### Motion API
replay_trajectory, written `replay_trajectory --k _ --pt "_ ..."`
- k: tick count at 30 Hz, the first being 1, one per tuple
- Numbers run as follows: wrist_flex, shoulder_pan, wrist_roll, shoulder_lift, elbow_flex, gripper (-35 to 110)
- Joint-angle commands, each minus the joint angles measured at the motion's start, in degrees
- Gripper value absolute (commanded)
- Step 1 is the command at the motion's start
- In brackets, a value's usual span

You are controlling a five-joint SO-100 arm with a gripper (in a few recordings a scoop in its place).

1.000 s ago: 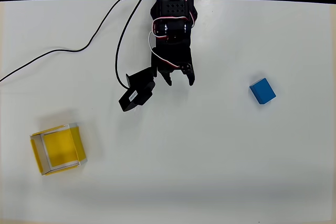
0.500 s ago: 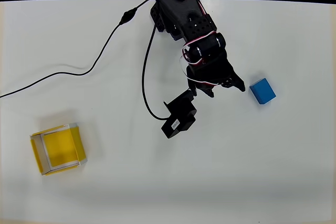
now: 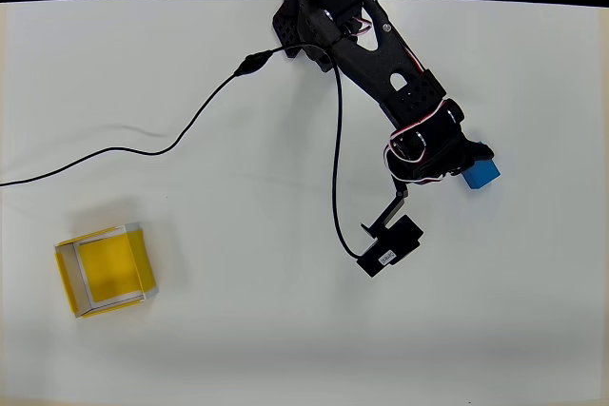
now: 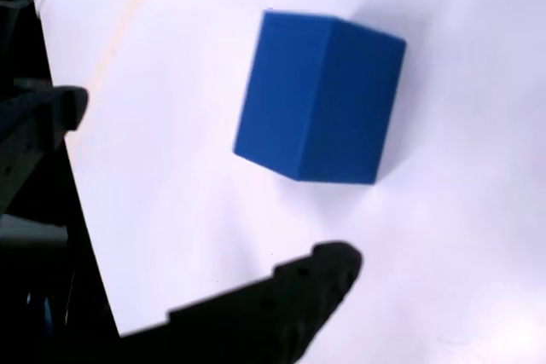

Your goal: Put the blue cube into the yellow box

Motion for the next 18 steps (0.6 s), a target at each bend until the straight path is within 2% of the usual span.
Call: replay_trajectory --k 1,18 --pt "-0.3 -2.3 -0.1 -0.8 -7.2 54" --pt "-5.9 -7.9 2.5 -16.7 -12.8 51"
